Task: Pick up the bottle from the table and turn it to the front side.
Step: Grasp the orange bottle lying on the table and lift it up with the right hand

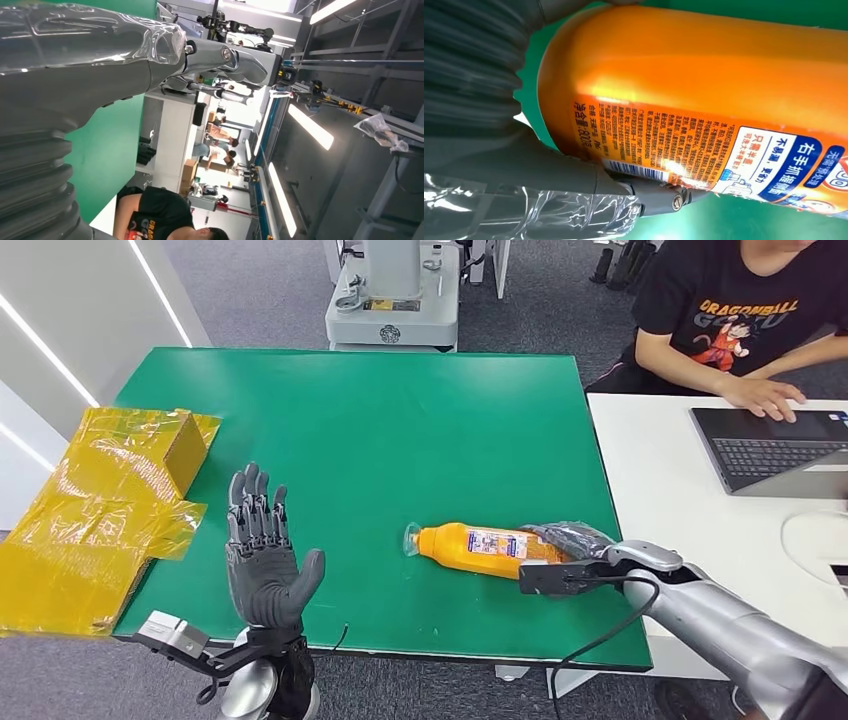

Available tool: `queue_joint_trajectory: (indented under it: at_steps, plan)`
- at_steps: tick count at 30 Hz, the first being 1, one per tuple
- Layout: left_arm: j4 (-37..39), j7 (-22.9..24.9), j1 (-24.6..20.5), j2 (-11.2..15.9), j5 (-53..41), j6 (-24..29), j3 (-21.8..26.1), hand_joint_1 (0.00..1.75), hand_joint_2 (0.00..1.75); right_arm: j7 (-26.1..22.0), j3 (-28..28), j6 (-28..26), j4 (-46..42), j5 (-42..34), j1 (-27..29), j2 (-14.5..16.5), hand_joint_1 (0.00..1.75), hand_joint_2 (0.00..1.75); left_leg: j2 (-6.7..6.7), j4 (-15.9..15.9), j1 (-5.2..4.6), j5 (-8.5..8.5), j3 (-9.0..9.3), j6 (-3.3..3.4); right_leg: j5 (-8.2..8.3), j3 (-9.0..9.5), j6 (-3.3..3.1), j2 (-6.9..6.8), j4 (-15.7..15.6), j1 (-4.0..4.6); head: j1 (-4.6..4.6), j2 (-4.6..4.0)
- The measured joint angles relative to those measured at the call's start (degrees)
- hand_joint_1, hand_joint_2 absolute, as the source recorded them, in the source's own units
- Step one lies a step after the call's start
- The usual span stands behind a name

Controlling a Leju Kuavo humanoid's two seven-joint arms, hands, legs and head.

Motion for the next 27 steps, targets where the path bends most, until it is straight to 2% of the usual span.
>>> queue_joint_trajectory:
  at_steps: [5, 8, 16, 18, 23, 27]
  plan:
    - [0.0, 0.0, 0.0, 0.0, 0.0, 0.0, 0.0, 0.00, 1.75, 0.1, -1.0, -0.3, -0.6, 1.1, 0.6, -0.1, 1.75, 1.75, 0.00, 0.0, 0.00, 0.01, 0.00, 0.02, 0.01, 0.01, 0.00, 0.00, 0.0, 0.00, 0.00, 0.00]
    - [0.0, 0.0, -0.1, 0.0, 0.1, 0.2, 0.0, 0.00, 1.75, -0.5, -4.5, -1.2, -1.4, 3.8, 2.2, 0.3, 1.75, 1.75, -0.01, 0.0, 0.00, 0.02, -0.02, 0.02, 0.03, 0.00, 0.01, -0.01, 0.0, 0.00, -0.01, 0.00]
    - [0.0, 0.0, -0.3, -0.5, 0.0, 1.0, 0.0, 0.00, 1.75, -2.3, -11.0, -10.8, -1.1, 7.2, 6.1, 4.0, 1.75, 1.75, -0.03, 0.0, 0.00, 0.02, -0.11, 0.02, 0.02, -0.08, 0.01, -0.05, 0.0, 0.00, -0.02, 0.00]
    - [0.0, 0.0, -0.3, -0.5, 0.0, 1.2, 0.0, 0.00, 1.75, -3.1, -12.6, -14.7, -1.2, 6.6, 7.2, 4.9, 1.75, 1.75, -0.05, 0.0, 0.01, 0.02, -0.15, 0.02, 0.01, -0.08, 0.01, -0.08, 0.0, 0.01, 0.00, 0.00]
    - [0.0, 0.0, -0.3, -0.6, 0.3, 1.3, 0.0, 0.00, 1.75, -5.7, -20.1, -29.5, -4.4, 6.2, 12.5, 7.2, 1.75, 1.75, -0.07, 0.0, 0.01, 0.02, -0.20, 0.02, 0.00, -0.15, 0.01, -0.10, 0.0, 0.02, -0.01, 0.00]
    - [1.4, 0.0, -1.5, -0.6, 1.4, 0.3, -0.6, 0.00, 1.75, -7.3, -26.0, -36.7, -9.7, 8.1, 17.9, 8.5, 1.75, 1.75, -0.15, 0.0, 0.02, 0.02, -0.25, 0.02, -0.01, -0.18, 0.01, -0.19, 0.0, 0.02, -0.01, 0.00]
